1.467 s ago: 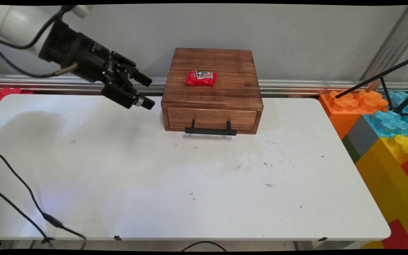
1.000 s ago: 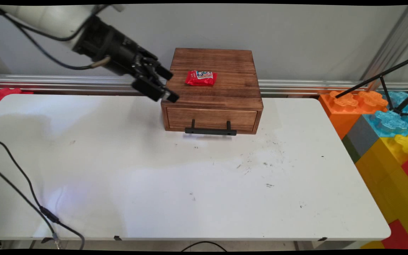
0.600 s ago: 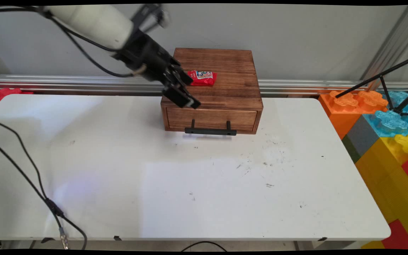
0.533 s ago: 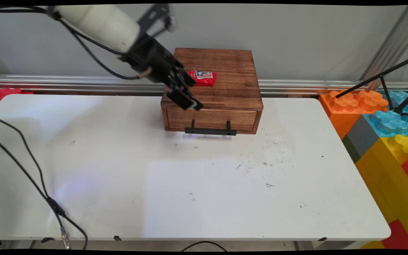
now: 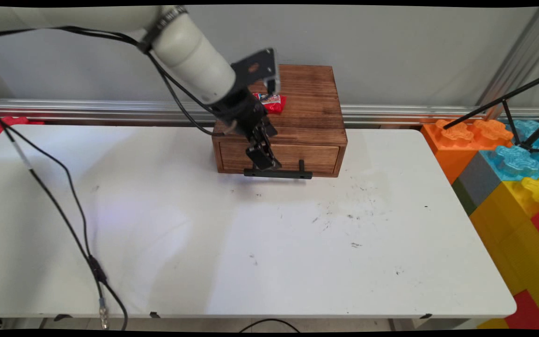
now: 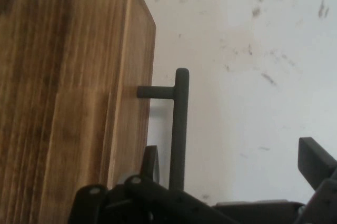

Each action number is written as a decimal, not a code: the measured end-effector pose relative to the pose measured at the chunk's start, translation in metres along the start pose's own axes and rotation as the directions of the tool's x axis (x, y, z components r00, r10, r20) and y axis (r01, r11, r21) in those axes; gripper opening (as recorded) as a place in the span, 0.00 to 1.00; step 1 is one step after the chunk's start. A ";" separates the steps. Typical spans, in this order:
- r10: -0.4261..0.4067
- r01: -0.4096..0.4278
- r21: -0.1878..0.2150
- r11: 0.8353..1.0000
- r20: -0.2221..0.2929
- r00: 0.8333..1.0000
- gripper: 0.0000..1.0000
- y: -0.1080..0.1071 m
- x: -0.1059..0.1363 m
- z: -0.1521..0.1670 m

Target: Open the drawer

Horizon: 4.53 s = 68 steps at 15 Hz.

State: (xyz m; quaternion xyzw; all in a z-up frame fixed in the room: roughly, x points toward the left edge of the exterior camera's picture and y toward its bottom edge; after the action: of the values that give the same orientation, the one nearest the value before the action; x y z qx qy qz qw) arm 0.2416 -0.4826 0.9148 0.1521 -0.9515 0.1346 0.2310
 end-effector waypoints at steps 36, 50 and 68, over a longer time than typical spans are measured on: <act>0.151 -0.139 -0.080 0.987 0.177 0.973 1.00 0.024 -0.010 0.147; 0.150 -0.134 -0.104 0.985 0.163 0.975 1.00 0.079 -0.005 0.136; 0.158 -0.146 -0.087 0.985 0.152 0.976 1.00 0.160 -0.001 0.119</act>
State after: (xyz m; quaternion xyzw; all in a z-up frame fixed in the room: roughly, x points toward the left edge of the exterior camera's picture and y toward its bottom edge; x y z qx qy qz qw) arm 0.1382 -0.3744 0.7822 0.0801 -0.9801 0.1034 0.1491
